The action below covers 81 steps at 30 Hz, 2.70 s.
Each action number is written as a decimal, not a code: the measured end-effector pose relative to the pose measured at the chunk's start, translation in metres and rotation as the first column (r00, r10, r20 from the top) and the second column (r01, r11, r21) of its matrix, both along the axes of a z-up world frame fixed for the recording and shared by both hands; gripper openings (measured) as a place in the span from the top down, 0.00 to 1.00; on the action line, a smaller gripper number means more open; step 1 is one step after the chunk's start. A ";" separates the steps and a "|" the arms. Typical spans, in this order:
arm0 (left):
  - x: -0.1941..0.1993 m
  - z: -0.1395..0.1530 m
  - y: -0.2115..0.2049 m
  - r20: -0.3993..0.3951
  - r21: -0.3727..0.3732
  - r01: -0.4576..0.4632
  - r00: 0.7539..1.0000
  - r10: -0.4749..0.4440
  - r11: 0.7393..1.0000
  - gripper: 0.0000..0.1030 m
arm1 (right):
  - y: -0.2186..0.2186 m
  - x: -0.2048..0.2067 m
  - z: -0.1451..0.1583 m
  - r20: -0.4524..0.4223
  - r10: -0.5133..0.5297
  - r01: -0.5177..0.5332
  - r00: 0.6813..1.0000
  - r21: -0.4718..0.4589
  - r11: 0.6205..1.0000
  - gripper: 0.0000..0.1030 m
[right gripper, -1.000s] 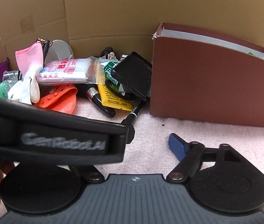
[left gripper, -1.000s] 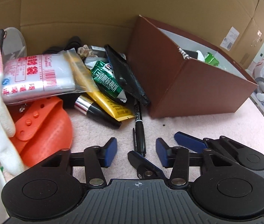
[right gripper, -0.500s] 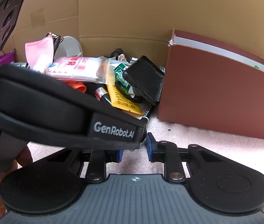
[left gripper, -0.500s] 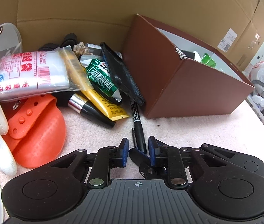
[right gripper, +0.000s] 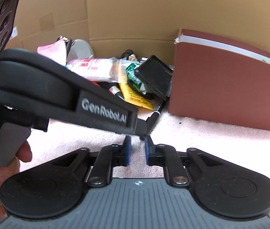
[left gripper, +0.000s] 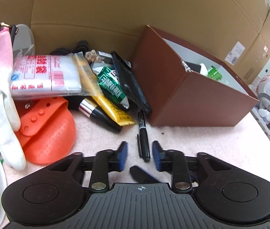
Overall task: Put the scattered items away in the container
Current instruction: 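Grasp the black marker with the left gripper, then lift the black marker and carry it over the container with the left gripper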
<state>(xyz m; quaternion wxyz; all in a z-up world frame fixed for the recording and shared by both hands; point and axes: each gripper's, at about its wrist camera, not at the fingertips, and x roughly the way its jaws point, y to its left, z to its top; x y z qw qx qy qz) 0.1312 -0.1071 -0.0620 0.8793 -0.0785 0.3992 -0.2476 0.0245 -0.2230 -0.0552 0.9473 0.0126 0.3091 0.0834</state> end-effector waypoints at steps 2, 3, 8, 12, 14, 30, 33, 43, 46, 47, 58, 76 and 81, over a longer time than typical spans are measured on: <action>0.005 0.000 -0.001 -0.009 0.004 0.009 1.000 -0.009 1.000 0.46 | -0.003 0.003 0.000 -0.002 -0.014 0.014 1.000 0.009 1.000 0.55; 0.008 -0.001 -0.002 -0.014 0.007 0.014 1.000 -0.014 1.000 0.46 | -0.003 0.004 0.001 -0.004 -0.018 0.018 1.000 0.009 1.000 0.55; 0.015 -0.005 -0.012 -0.028 0.024 0.063 0.998 -0.063 0.998 0.53 | -0.006 0.013 0.001 -0.006 -0.029 0.029 1.000 0.000 1.000 0.57; 0.021 -0.008 -0.023 -0.014 0.066 0.072 0.997 -0.071 0.995 0.62 | -0.004 0.022 0.001 -0.001 -0.034 0.033 0.999 -0.025 0.999 0.62; 0.024 -0.010 -0.024 -0.015 0.066 0.073 0.997 -0.072 0.995 0.64 | -0.004 0.024 0.001 0.000 -0.041 0.041 0.999 -0.032 0.999 0.68; -0.040 -0.007 -0.004 -0.052 0.044 0.046 0.998 -0.044 0.998 0.87 | -0.006 -0.022 0.009 -0.042 0.033 -0.034 0.999 -0.026 0.999 0.72; -0.062 -0.008 0.003 -0.072 0.023 0.030 0.997 -0.028 0.999 0.87 | -0.001 -0.047 0.009 -0.045 0.073 -0.075 0.996 -0.039 0.996 0.73; -0.116 -0.006 0.015 -0.099 -0.007 -0.004 0.995 0.003 1.000 0.79 | 0.010 -0.110 0.016 -0.064 0.124 -0.127 0.990 -0.052 0.991 0.74; -0.115 -0.005 0.018 -0.108 -0.031 -0.035 0.994 0.032 0.999 0.63 | 0.014 -0.111 0.014 -0.061 0.134 -0.137 0.989 -0.061 0.989 0.74; -0.112 -0.005 0.020 -0.114 -0.041 -0.050 0.992 0.045 0.998 0.61 | 0.014 -0.111 0.013 -0.059 0.132 -0.135 0.990 -0.060 0.989 0.74; -0.083 -0.005 0.009 -0.107 -0.013 -0.073 0.992 0.071 0.997 0.58 | 0.014 -0.101 0.013 -0.046 0.095 -0.097 0.994 -0.040 0.994 0.73; -0.078 -0.006 -0.008 -0.097 0.062 -0.022 0.995 0.028 0.998 0.84 | 0.015 -0.096 0.015 -0.048 0.094 -0.096 0.994 -0.039 0.995 0.73; -0.080 -0.006 -0.006 -0.097 0.053 -0.035 0.994 0.040 0.998 0.93 | 0.010 -0.094 0.015 -0.047 0.084 -0.085 0.995 -0.007 0.996 0.78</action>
